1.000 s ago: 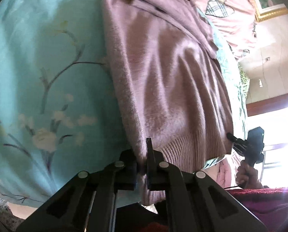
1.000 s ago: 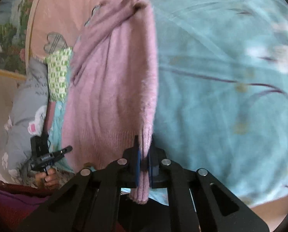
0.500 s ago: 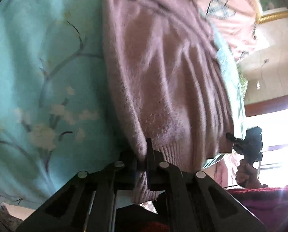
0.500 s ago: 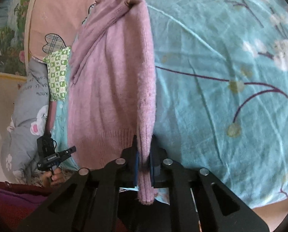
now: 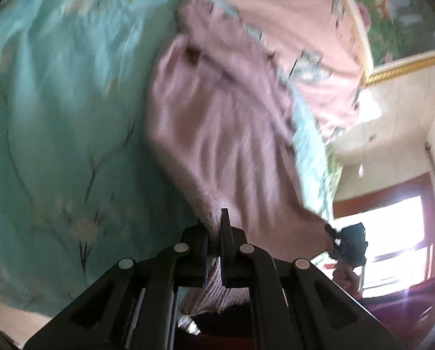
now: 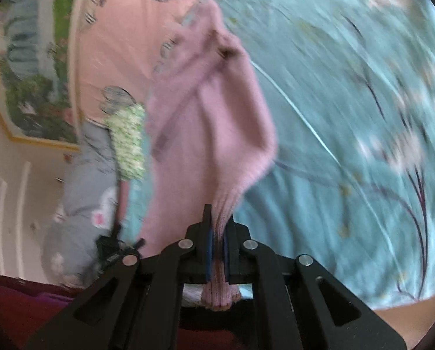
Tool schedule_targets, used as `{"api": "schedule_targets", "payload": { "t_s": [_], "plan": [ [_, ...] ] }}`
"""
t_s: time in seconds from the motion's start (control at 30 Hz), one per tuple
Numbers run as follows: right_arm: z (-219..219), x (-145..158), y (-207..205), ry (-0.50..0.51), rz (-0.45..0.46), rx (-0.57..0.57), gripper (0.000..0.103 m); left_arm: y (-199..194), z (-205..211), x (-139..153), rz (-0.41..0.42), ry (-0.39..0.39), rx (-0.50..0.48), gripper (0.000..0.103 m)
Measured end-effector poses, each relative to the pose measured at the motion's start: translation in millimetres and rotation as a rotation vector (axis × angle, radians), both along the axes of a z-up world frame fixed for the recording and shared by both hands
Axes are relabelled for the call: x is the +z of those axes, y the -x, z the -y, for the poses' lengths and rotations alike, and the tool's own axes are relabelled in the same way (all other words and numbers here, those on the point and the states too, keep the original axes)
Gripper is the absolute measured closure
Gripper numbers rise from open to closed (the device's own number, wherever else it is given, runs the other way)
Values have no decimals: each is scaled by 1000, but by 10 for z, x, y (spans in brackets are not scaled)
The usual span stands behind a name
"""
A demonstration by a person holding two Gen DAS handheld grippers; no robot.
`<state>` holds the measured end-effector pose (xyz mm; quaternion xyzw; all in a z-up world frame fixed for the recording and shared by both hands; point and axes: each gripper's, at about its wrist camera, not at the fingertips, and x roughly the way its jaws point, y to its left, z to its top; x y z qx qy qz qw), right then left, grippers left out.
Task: Fold small clothes
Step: 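Lift the hem with both grippers and fold it over toward the collar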
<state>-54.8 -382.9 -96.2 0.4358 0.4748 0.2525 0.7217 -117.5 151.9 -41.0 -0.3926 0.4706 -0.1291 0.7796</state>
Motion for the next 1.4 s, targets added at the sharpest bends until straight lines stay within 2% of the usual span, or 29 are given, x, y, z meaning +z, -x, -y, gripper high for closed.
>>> {"api": "schedule_targets", "payload": {
  "t_s": [0.17,0.37,0.5,0.7,0.83,0.97,1.07,1.13,1.23,1.33,1.4],
  "plan": [
    [30,447,-556,-90,137,-48,97,-529,-250,435,129,22,90,100],
    [-45,835,-1558,-136,263,-73,97,-1563,-507,835,278,11,149,100],
    [-206,869,-2346,-113,285,-71,97,-2248,-593,785,282,9,200,100],
    [-429,579,-3389,-53,212,-59,97,-3249,-694,376,195,-60,241,100],
    [-524,289,-3872,3,158,-39,97,-3535,-800,50,131,-84,271,100],
    [-408,66,-4153,12,117,-95,97,-3768,-849,-209,87,-130,266,100],
    [-437,-71,-4274,65,87,-84,97,-3919,-819,-388,40,-174,255,99],
    [-483,-102,-4305,93,84,-68,97,-3979,-821,-451,33,-173,253,99],
    [-474,-93,-4299,83,90,-69,96,-4005,-834,-439,15,-160,237,96],
    [-415,-71,-4281,67,71,-64,93,-3892,-825,-278,22,-169,202,86],
    [-331,18,-4199,66,79,-73,86,-3809,-783,-168,19,-207,182,69]
  ]
}}
